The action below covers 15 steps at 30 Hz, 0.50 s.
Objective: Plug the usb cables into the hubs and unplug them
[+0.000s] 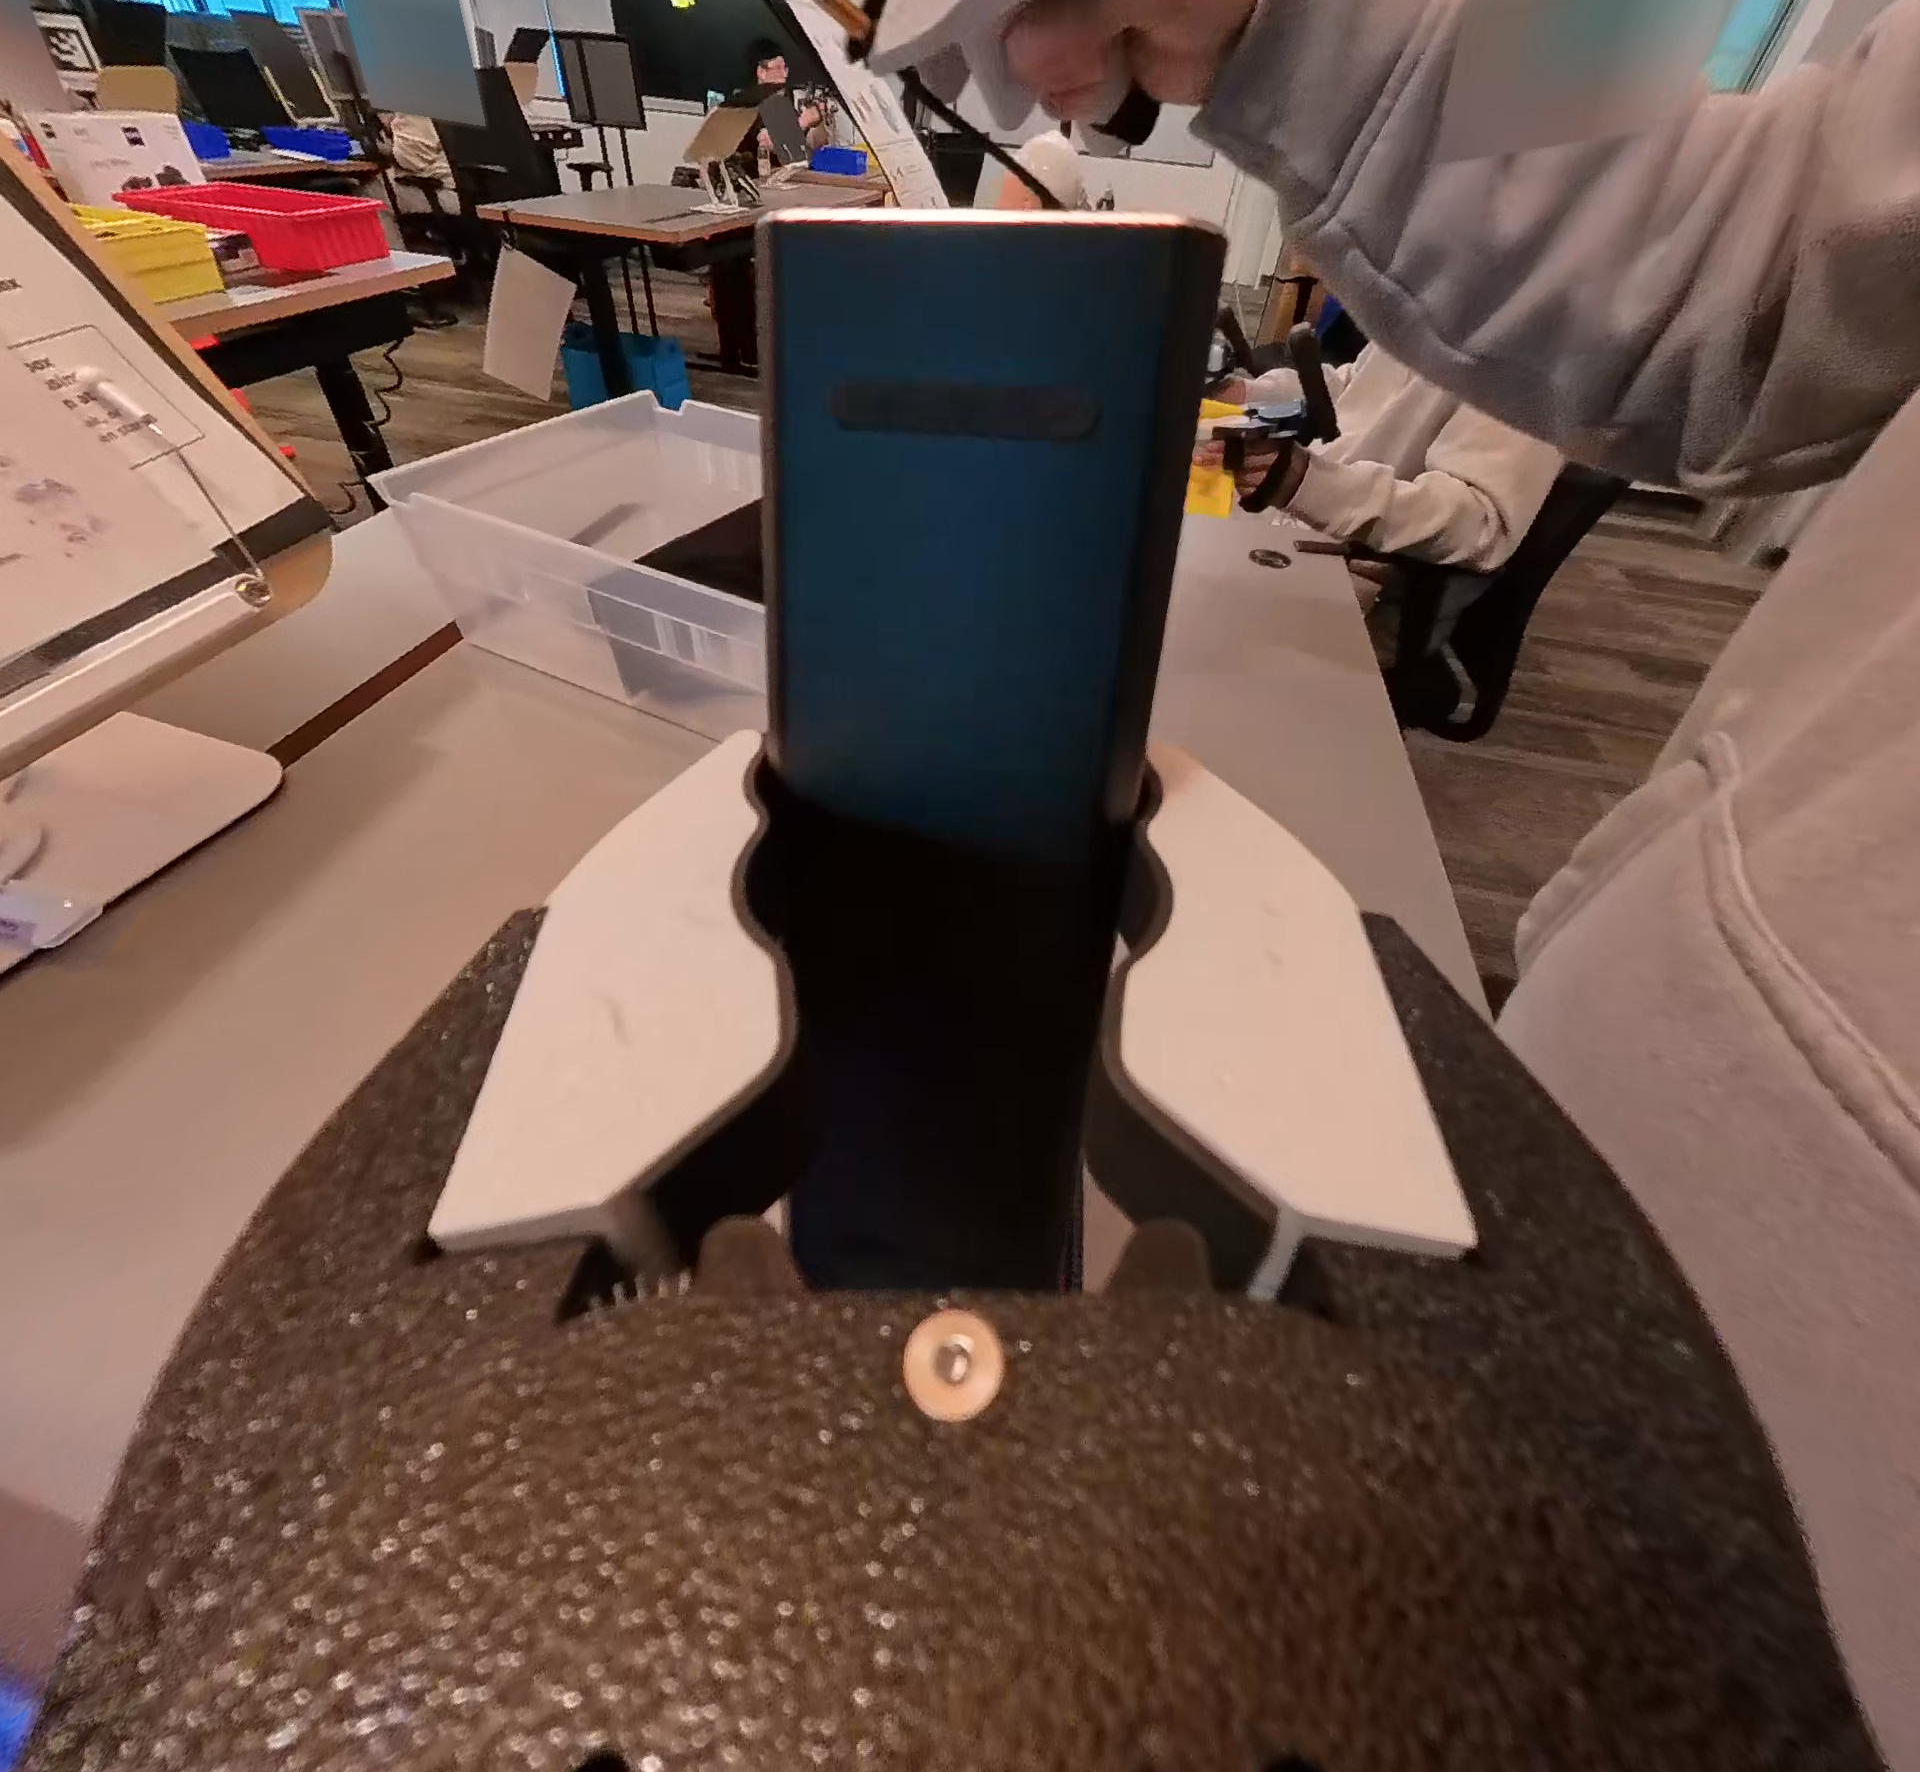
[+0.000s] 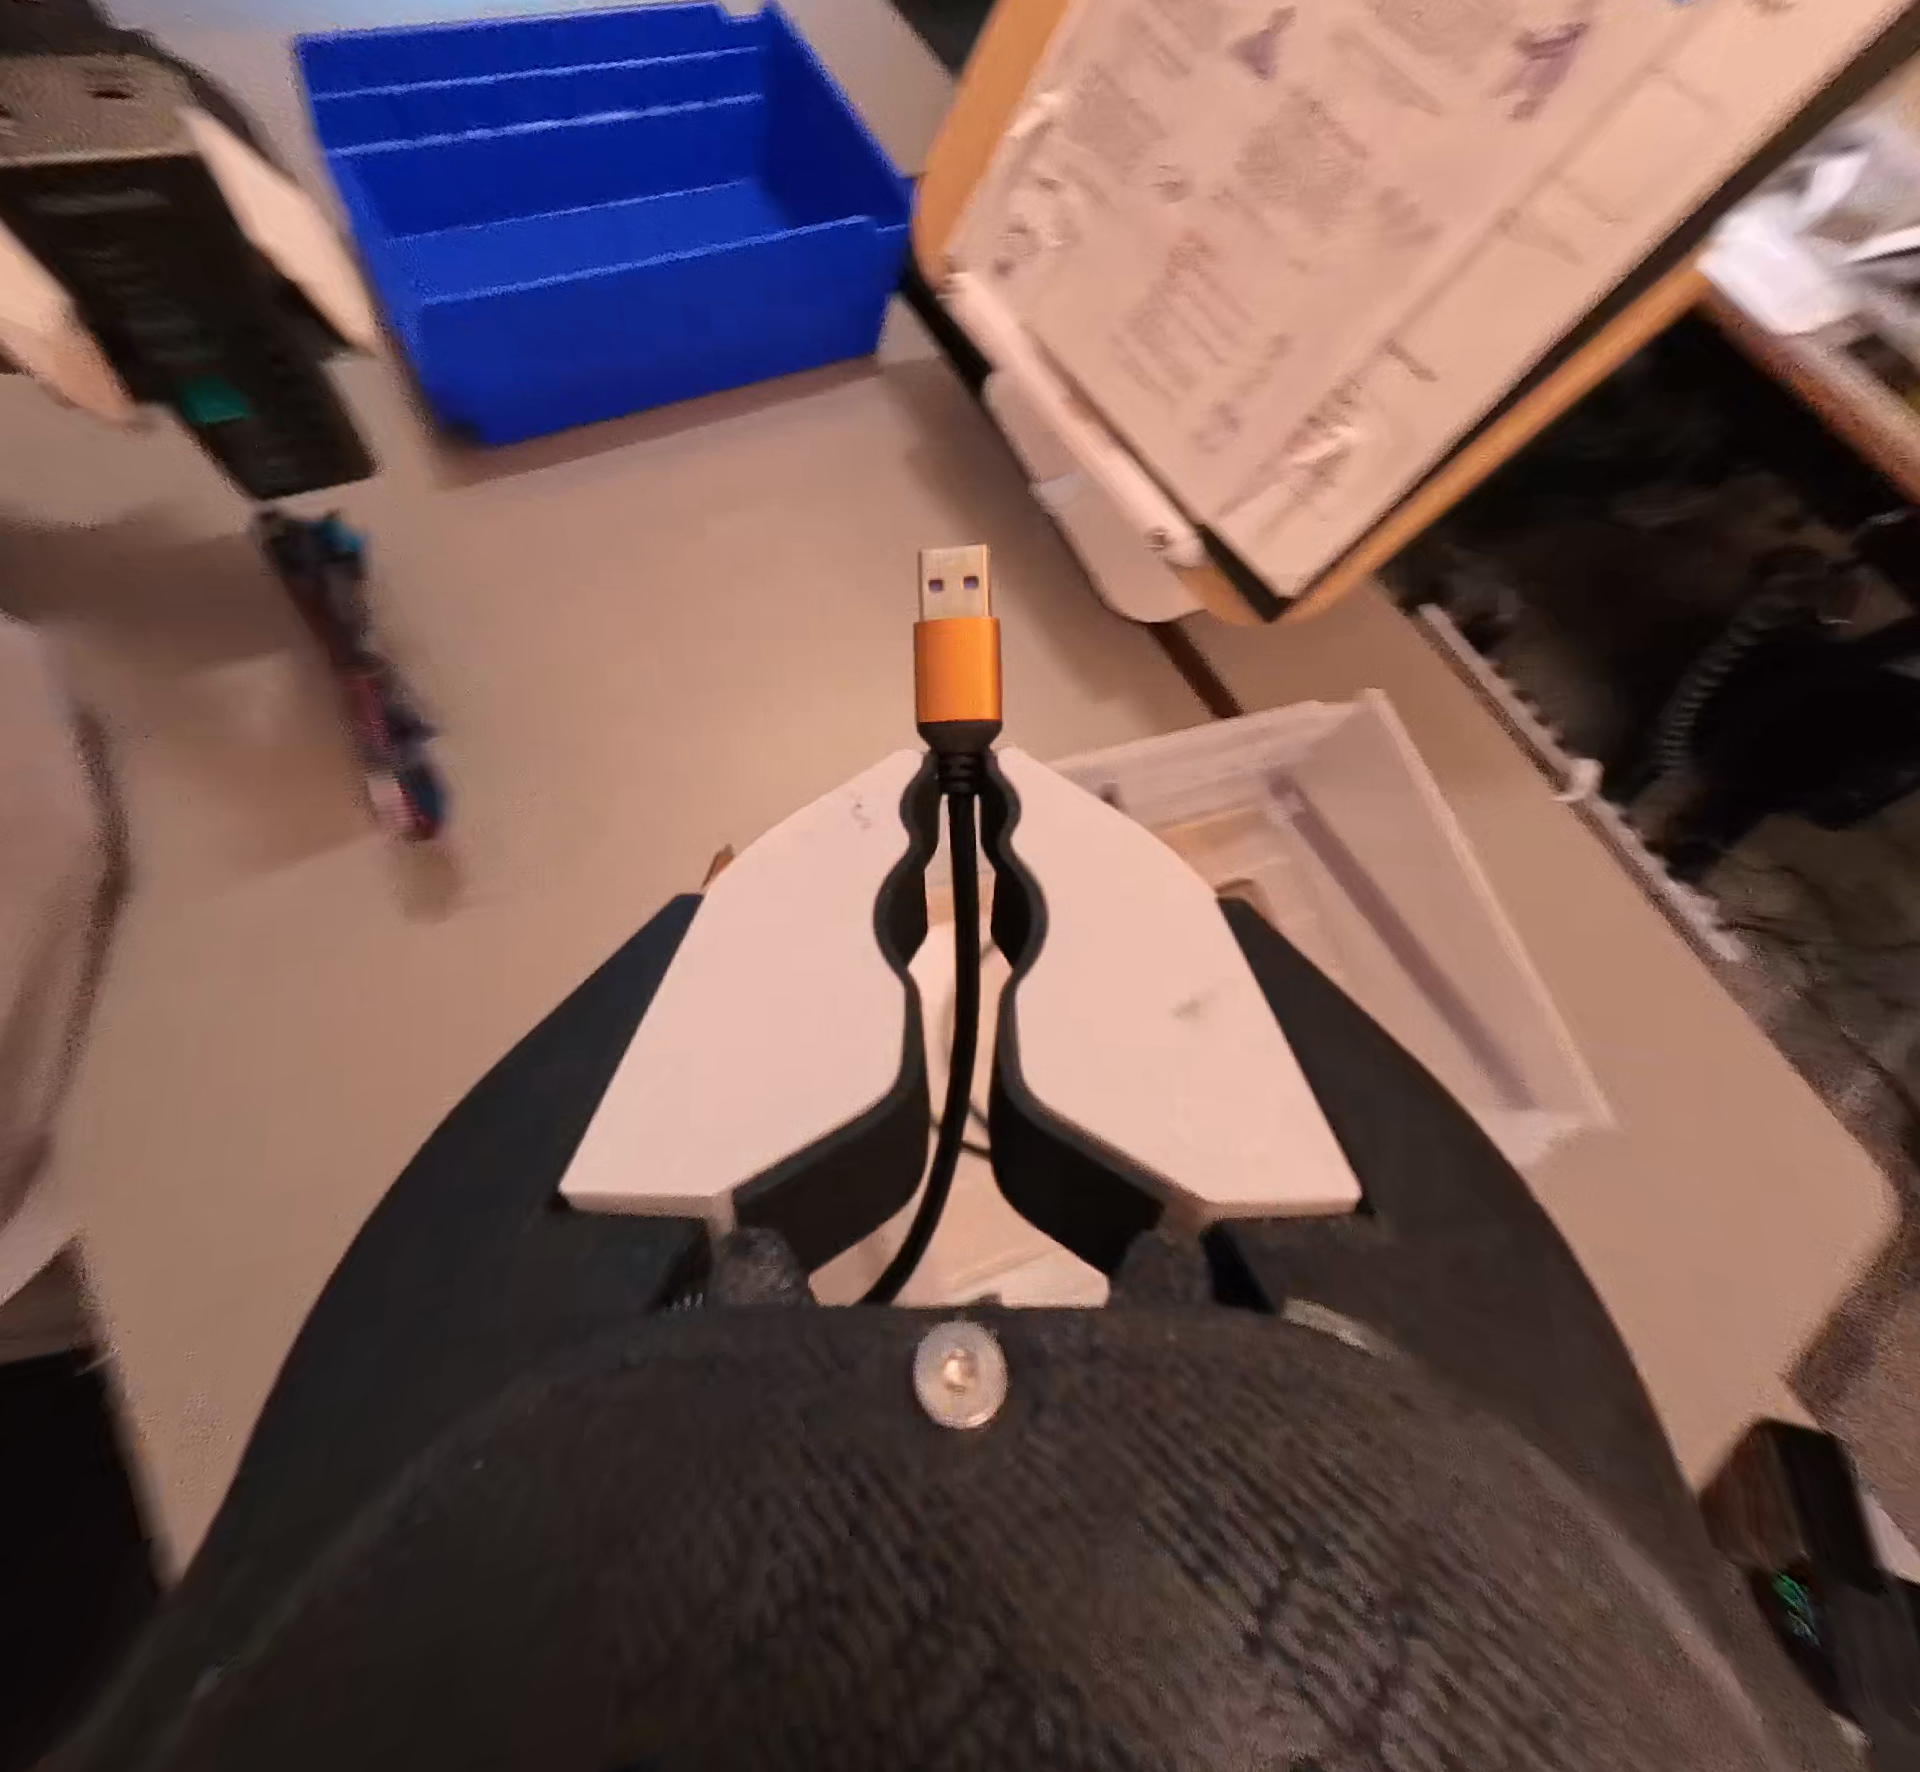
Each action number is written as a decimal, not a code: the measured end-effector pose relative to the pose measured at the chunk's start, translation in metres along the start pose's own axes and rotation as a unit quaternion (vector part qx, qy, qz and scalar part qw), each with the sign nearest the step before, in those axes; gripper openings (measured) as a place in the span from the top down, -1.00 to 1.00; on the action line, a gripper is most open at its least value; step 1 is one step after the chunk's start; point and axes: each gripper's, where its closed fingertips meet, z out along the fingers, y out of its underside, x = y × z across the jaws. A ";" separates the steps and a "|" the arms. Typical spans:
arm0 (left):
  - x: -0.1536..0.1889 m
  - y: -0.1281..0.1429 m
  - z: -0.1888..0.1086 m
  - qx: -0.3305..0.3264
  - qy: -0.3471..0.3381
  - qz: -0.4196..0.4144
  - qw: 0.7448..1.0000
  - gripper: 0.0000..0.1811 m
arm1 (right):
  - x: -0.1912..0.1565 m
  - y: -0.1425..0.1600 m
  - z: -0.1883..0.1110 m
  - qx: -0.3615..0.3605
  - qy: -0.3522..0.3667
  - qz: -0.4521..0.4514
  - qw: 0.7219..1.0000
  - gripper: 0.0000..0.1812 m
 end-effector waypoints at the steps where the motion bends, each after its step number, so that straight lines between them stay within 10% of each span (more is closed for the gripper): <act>1: 0.001 0.000 0.001 0.003 0.003 -0.002 1.000 0.32 | 0.016 0.005 -0.001 0.015 0.032 -0.011 0.999 0.92; 7: 0.005 0.002 0.010 0.002 0.014 -0.009 1.000 0.32 | 0.029 0.076 0.051 0.040 0.006 -0.014 0.999 0.92; 15: 0.006 0.006 0.016 -0.002 0.023 -0.025 0.999 0.32 | 0.024 0.176 0.113 -0.163 -0.017 -0.015 0.986 0.66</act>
